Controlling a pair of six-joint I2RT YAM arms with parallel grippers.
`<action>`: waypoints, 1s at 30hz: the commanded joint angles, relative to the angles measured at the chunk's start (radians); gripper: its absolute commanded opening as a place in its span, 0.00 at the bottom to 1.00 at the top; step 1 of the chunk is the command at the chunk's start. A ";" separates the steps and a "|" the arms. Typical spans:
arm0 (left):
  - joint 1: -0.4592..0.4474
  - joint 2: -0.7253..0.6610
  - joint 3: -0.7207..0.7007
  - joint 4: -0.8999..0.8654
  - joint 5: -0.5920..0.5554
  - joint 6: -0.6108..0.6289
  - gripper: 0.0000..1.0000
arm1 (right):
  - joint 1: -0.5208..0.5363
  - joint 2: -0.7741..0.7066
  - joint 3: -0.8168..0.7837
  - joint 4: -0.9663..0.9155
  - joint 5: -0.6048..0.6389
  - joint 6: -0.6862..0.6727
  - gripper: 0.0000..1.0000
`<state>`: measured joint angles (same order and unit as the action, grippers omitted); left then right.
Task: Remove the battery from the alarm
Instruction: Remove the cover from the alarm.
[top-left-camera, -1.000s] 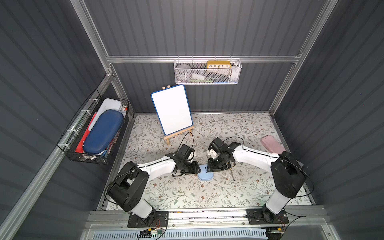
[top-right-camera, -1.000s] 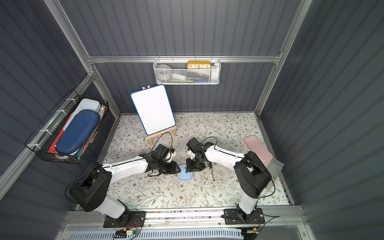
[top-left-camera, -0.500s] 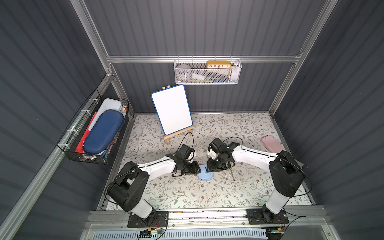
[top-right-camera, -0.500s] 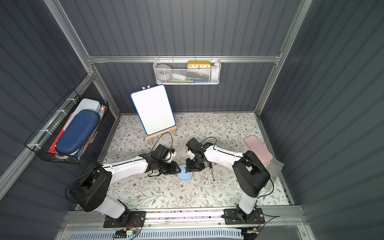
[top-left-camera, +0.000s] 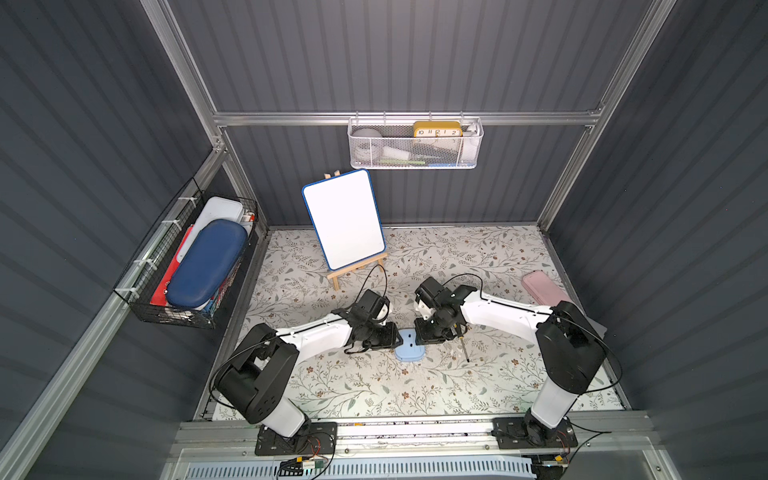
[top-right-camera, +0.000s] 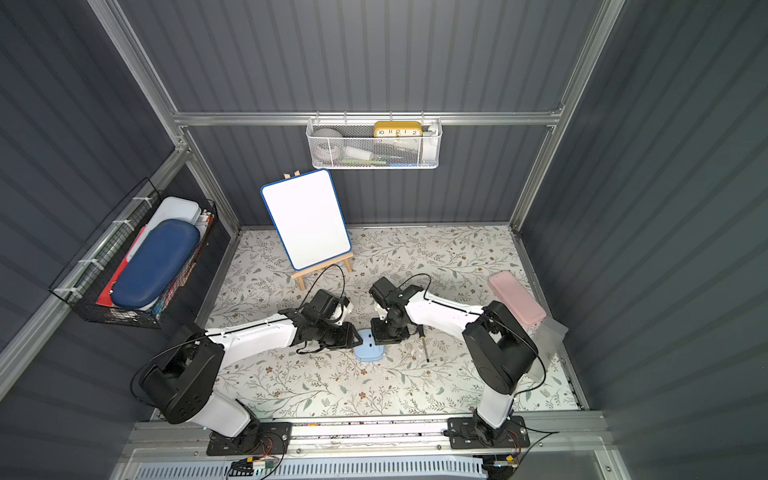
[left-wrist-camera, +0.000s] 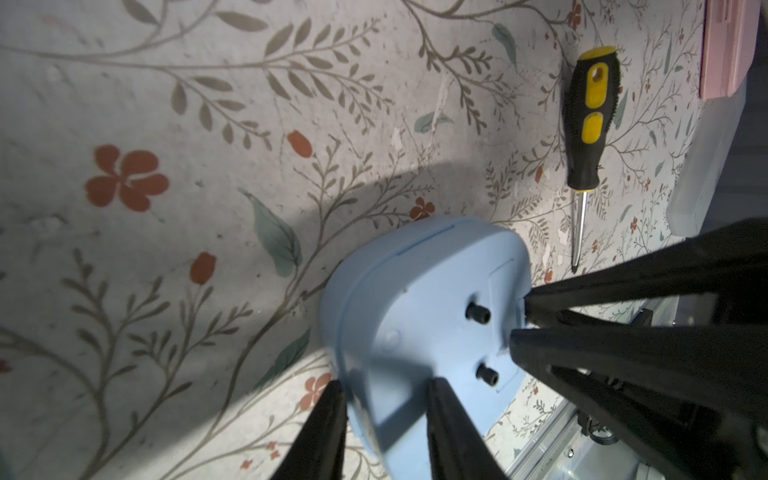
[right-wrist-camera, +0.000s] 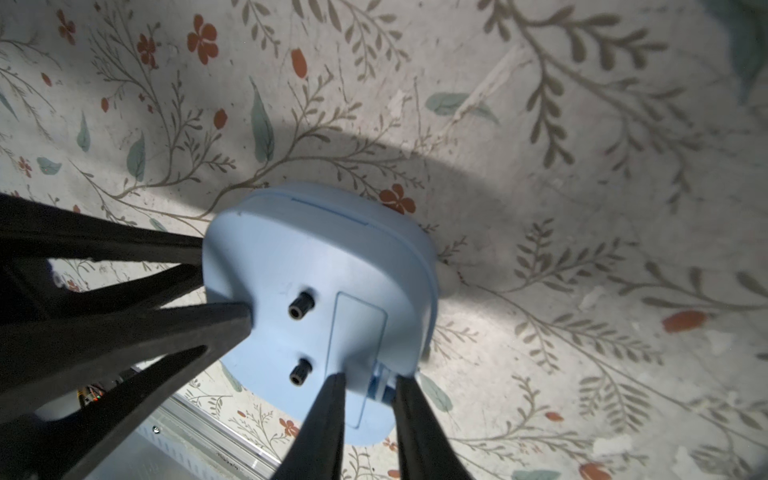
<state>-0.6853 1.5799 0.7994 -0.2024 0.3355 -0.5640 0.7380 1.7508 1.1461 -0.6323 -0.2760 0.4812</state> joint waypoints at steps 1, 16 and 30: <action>-0.049 0.058 -0.021 0.030 0.045 -0.027 0.34 | 0.033 0.044 0.012 0.028 -0.019 0.011 0.23; -0.083 0.072 -0.019 0.035 0.037 -0.060 0.29 | 0.051 0.078 0.035 0.026 0.012 0.043 0.10; -0.087 0.078 -0.033 -0.006 -0.014 -0.056 0.24 | 0.051 0.033 0.016 0.084 0.039 0.063 0.05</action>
<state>-0.7166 1.5906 0.8021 -0.1375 0.2733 -0.6182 0.7616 1.7618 1.1831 -0.7200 -0.2111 0.5423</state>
